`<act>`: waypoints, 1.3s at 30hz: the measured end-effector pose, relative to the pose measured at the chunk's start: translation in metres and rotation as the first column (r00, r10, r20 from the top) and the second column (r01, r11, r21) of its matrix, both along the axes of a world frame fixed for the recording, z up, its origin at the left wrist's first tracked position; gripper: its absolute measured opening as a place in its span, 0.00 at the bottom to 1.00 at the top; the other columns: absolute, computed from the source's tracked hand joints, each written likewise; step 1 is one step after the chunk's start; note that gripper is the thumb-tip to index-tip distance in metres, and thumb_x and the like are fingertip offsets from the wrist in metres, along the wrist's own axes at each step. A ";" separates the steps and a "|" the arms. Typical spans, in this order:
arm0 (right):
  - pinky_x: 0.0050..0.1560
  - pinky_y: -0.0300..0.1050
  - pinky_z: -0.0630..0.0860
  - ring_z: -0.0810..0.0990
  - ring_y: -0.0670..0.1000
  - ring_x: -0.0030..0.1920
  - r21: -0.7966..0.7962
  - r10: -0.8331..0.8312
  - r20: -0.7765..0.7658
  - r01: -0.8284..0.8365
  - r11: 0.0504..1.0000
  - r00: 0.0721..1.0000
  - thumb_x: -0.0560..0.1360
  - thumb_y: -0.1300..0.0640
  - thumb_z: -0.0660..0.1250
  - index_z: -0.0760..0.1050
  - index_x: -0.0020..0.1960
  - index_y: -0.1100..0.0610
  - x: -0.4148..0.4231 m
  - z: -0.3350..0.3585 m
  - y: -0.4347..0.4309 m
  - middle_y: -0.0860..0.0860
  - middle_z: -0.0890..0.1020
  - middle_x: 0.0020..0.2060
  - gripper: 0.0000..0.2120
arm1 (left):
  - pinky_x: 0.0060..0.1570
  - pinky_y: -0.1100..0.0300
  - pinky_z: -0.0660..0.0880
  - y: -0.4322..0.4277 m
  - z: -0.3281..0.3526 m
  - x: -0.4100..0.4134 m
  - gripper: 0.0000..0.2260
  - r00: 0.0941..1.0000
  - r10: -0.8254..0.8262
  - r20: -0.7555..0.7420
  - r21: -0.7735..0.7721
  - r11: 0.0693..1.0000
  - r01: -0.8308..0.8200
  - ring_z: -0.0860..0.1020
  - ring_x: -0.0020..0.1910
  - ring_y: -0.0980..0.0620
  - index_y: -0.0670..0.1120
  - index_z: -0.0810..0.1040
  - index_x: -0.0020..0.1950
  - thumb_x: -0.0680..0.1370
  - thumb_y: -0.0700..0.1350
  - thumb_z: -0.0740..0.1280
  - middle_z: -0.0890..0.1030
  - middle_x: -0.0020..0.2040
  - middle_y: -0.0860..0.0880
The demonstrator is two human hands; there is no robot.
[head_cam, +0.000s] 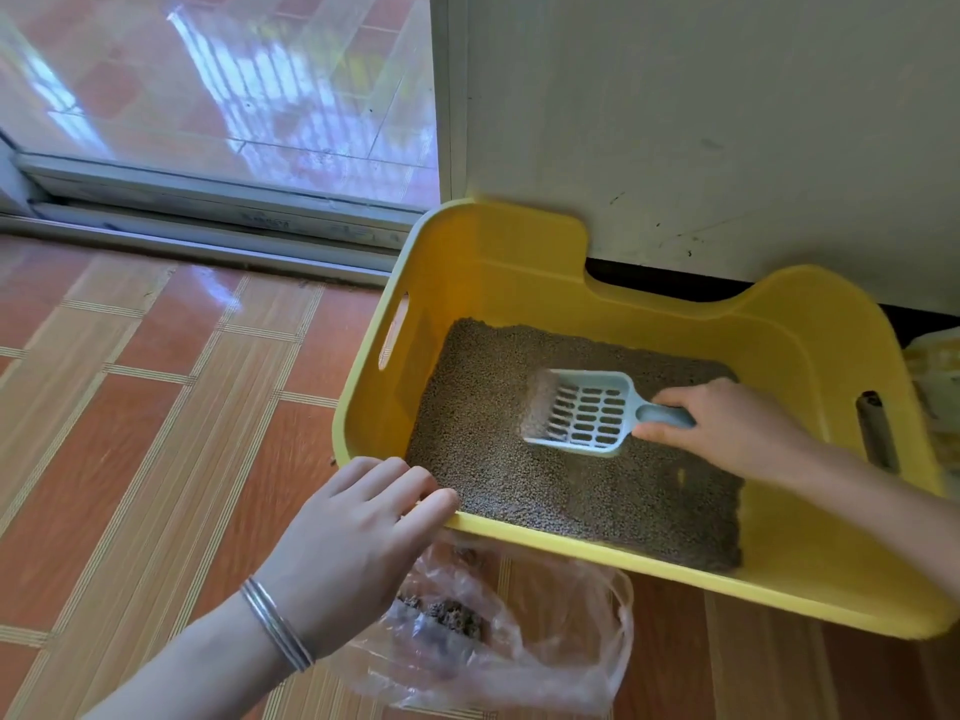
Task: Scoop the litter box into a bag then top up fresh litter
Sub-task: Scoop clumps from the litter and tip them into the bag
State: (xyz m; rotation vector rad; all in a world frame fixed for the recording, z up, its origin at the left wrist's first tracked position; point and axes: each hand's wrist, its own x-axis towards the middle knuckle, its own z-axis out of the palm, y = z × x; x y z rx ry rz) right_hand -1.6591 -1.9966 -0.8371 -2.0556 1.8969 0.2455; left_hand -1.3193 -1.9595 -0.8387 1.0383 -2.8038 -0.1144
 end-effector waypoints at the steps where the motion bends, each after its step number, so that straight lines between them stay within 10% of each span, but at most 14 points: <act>1: 0.25 0.35 0.60 0.70 0.41 0.24 0.011 0.031 -0.072 -0.030 0.999 0.997 0.74 0.37 0.59 0.75 0.47 0.48 0.001 0.003 0.000 0.44 0.74 0.26 0.16 | 0.46 0.57 0.66 0.000 0.000 0.000 0.07 1.000 0.001 -0.002 -0.002 1.000 -0.001 0.76 0.39 0.49 0.48 0.73 0.51 0.75 0.43 0.60 0.77 0.43 0.52; 8: 0.24 0.36 0.62 0.69 0.43 0.25 0.009 0.229 -0.164 -0.231 0.973 0.959 0.79 0.42 0.54 0.66 0.64 0.47 0.051 0.009 -0.015 0.43 0.72 0.29 0.17 | 0.46 0.57 0.66 0.001 -0.002 -0.001 0.08 1.000 0.011 -0.006 -0.015 1.000 -0.011 0.76 0.39 0.49 0.48 0.73 0.52 0.75 0.44 0.58 0.78 0.43 0.51; 17: 0.25 0.40 0.57 0.63 0.49 0.23 0.001 0.433 -0.359 -0.464 0.886 0.827 0.81 0.45 0.46 0.63 0.64 0.54 0.090 -0.016 -0.029 0.48 0.65 0.26 0.18 | 0.46 0.56 0.67 0.000 -0.002 0.001 0.08 1.000 0.010 -0.010 0.000 1.000 -0.010 0.77 0.40 0.48 0.48 0.73 0.52 0.75 0.43 0.58 0.78 0.43 0.51; 26: 0.26 0.35 0.56 0.62 0.42 0.27 0.173 0.355 -0.426 -0.310 0.935 0.832 0.81 0.44 0.45 0.58 0.69 0.44 -0.015 -0.002 0.024 0.45 0.67 0.32 0.18 | 0.45 0.57 0.66 -0.001 -0.002 0.001 0.08 1.000 -0.002 0.011 -0.014 1.000 0.002 0.75 0.39 0.49 0.48 0.72 0.51 0.73 0.43 0.61 0.77 0.43 0.52; 39: 0.32 0.42 0.64 0.69 0.42 0.28 0.173 0.032 0.138 -0.056 0.983 0.990 0.77 0.48 0.61 0.71 0.60 0.44 0.081 -0.007 0.011 0.43 0.73 0.32 0.12 | 0.46 0.58 0.66 0.002 0.002 -0.001 0.10 1.000 0.028 -0.010 -0.027 0.999 -0.028 0.77 0.38 0.50 0.49 0.74 0.51 0.75 0.45 0.56 0.78 0.42 0.52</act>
